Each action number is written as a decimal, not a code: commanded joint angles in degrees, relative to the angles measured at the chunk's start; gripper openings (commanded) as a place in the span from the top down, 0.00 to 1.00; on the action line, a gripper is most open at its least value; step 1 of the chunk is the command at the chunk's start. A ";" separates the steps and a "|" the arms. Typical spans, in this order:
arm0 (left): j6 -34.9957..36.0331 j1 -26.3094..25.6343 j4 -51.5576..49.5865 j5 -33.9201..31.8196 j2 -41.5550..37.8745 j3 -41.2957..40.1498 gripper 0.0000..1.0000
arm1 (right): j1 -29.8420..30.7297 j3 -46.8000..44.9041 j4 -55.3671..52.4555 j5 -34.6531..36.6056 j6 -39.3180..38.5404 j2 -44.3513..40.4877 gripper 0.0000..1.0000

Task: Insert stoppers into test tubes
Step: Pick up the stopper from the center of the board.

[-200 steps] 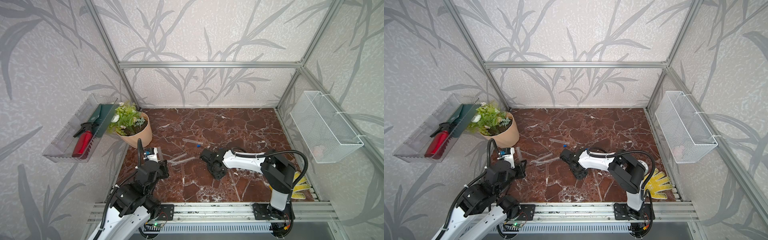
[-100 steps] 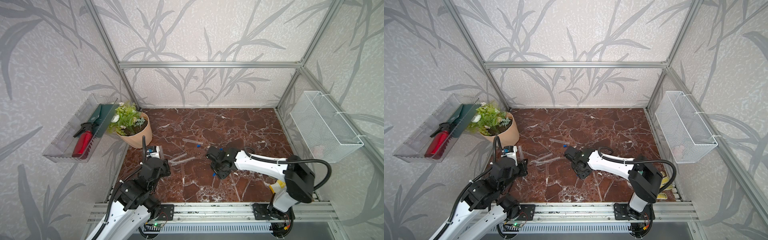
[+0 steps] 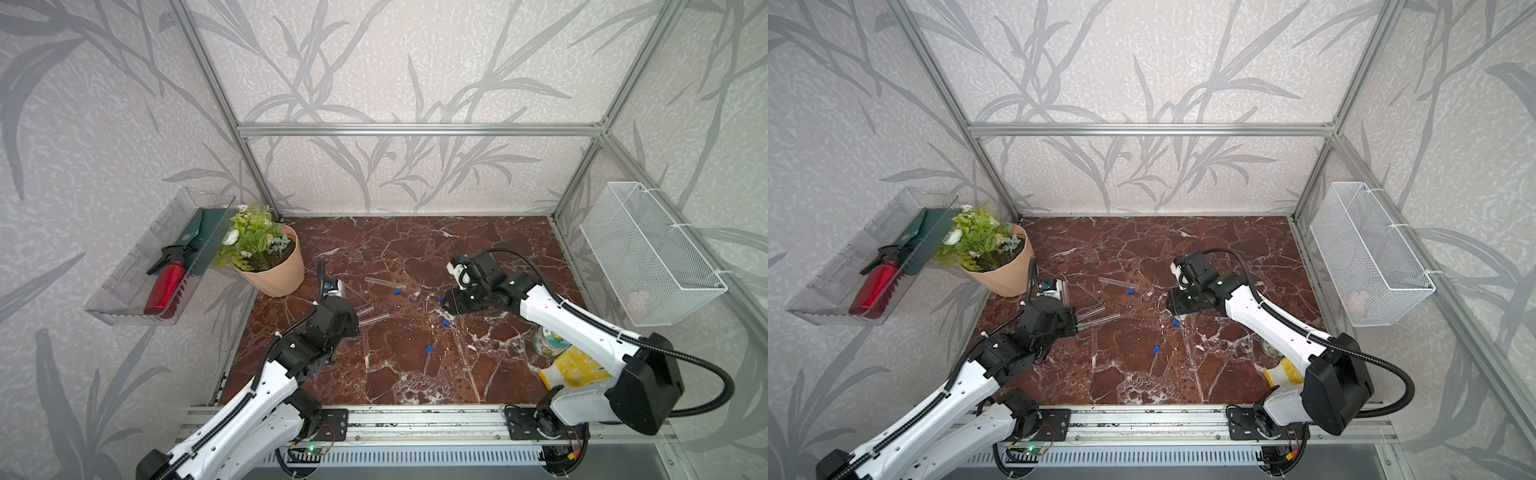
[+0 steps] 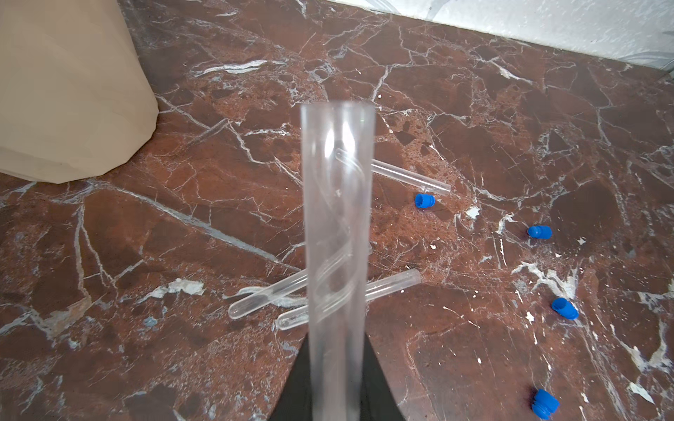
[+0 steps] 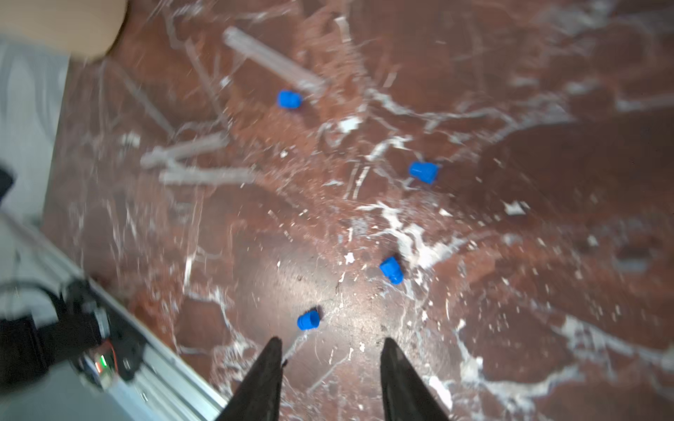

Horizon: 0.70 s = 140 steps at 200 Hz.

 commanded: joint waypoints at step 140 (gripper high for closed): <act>1.02 9.95 12.34 5.45 3.19 -3.26 1.00 | 10.54 2.64 -5.03 -0.39 -77.92 19.06 0.53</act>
